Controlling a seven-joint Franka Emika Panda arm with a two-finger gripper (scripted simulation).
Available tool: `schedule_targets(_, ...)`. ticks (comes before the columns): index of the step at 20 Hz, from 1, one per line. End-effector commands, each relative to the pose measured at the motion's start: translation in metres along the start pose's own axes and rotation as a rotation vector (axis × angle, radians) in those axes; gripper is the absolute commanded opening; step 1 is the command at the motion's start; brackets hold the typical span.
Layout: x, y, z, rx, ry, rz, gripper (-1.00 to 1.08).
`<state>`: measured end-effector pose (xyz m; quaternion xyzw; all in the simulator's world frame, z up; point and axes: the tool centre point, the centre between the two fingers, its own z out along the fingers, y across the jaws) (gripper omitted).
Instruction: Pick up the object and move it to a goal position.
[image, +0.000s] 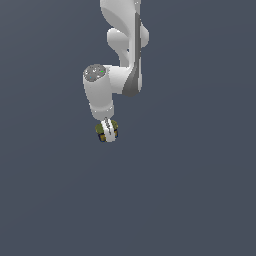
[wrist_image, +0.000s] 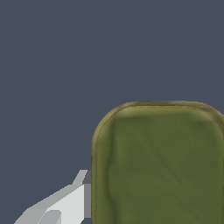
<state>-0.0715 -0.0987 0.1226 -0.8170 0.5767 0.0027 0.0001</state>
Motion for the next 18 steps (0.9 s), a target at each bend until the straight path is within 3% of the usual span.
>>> schedule_targets(1,0.0,0.016,-0.011,0.004,0.001,0.0,-1.0)
schedule_targets(9,-0.001,0.055,-0.033,0.004,0.002,0.0,-1.0)
schedule_targets(18,-0.001,0.069,-0.043,0.003,0.004,0.0,-1.0)
